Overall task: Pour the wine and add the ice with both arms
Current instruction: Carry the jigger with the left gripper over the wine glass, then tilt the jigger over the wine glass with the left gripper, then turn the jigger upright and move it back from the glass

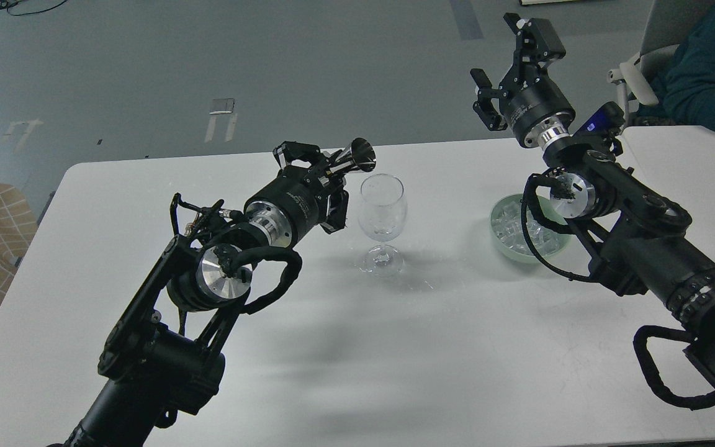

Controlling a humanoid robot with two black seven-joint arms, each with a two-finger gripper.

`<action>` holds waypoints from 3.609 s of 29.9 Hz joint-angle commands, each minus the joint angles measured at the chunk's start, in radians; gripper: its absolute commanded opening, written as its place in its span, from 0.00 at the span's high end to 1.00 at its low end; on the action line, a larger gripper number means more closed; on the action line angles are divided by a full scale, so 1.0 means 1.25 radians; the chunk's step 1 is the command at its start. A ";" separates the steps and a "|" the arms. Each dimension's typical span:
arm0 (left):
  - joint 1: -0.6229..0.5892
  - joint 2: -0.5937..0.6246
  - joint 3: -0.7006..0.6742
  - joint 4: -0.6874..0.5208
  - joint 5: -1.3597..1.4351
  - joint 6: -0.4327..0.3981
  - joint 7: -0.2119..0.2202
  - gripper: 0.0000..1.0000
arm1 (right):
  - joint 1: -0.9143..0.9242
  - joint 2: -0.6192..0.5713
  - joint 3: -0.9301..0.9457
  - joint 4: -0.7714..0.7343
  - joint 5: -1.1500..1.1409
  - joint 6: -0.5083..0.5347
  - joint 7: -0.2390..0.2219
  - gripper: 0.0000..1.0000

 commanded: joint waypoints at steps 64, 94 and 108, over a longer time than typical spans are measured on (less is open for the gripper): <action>-0.035 0.028 0.064 -0.032 0.362 0.017 0.078 1.00 | -0.010 0.002 0.000 0.002 0.000 -0.001 0.000 0.00; -0.094 0.098 0.167 -0.070 0.452 0.016 0.078 1.00 | -0.010 0.002 0.000 0.002 0.000 -0.001 0.000 0.00; -0.085 0.085 -0.022 -0.075 0.088 0.039 0.078 0.98 | -0.010 0.004 0.000 0.002 0.000 0.000 0.000 0.00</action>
